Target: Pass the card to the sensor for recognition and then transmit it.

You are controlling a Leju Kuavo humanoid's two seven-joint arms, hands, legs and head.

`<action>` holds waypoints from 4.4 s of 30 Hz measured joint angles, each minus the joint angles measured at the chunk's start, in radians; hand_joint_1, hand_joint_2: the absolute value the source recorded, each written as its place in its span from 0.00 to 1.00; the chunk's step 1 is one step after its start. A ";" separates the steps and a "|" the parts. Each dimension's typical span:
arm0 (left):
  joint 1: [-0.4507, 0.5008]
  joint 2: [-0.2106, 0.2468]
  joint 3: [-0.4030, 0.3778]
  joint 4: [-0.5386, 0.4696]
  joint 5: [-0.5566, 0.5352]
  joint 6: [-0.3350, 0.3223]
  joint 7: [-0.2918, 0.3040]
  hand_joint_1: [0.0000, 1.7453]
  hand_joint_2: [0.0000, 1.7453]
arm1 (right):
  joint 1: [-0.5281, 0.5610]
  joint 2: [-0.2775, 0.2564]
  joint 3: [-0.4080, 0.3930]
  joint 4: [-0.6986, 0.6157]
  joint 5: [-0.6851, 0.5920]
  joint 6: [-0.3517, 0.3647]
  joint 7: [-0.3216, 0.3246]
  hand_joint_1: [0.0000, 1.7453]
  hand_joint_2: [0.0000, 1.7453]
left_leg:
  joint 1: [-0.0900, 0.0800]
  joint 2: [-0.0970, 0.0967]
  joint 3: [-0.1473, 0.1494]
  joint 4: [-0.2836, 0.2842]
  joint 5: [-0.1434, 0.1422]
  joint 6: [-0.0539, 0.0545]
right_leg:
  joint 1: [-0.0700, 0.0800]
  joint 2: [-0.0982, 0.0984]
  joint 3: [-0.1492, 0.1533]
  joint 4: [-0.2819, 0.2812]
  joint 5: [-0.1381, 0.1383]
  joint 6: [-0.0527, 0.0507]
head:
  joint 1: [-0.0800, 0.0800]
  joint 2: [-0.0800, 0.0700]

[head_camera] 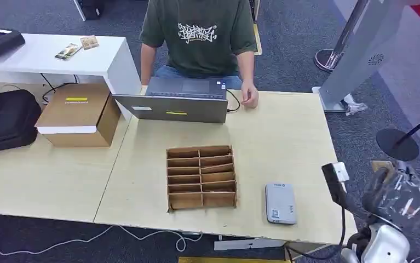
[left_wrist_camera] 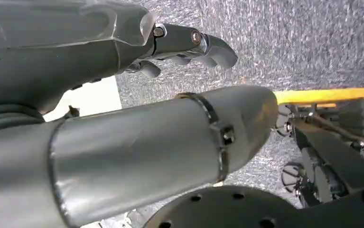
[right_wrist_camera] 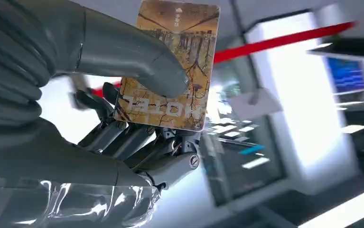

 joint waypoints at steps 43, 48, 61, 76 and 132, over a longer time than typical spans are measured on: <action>-0.015 0.043 0.000 -0.022 -0.153 -0.014 0.023 0.00 0.00 | -0.867 0.192 0.473 0.947 -0.001 -0.312 -0.182 1.00 1.00 | 0.002 -0.002 0.000 0.000 0.004 -0.002 | 0.002 -0.001 -0.001 0.003 0.001 -0.003 | 0.000 0.000; -0.016 0.046 0.000 -0.027 -0.163 -0.014 0.023 0.00 0.00 | -0.974 0.229 0.503 1.095 -0.001 -0.313 -0.197 1.00 1.00 | 0.002 -0.003 -0.001 0.000 0.004 -0.002 | 0.002 -0.002 -0.001 0.003 0.001 -0.003 | 0.000 0.000; -0.016 0.053 0.000 -0.035 -0.174 -0.017 0.023 0.00 0.00 | -1.103 0.279 0.588 1.313 -0.001 -0.313 -0.193 1.00 1.00 | 0.002 -0.005 -0.002 0.000 0.004 -0.002 | 0.002 -0.004 -0.001 0.003 0.001 -0.003 | 0.000 0.000; -0.016 0.054 0.000 -0.035 -0.164 -0.019 0.026 0.00 0.00 | -1.123 0.294 0.606 1.364 -0.001 -0.314 -0.203 0.00 1.00 | 0.002 -0.005 -0.001 0.000 0.004 -0.002 | 0.002 -0.004 -0.001 0.003 0.001 -0.003 | 0.000 0.000; -0.004 0.048 0.000 -0.035 -0.084 -0.018 0.025 0.00 0.00 | -0.756 0.119 0.476 0.827 -0.001 -0.278 -0.021 0.00 1.00 | 0.002 -0.006 -0.001 0.000 0.003 -0.002 | 0.002 -0.004 -0.001 0.001 0.001 -0.003 | 0.000 0.000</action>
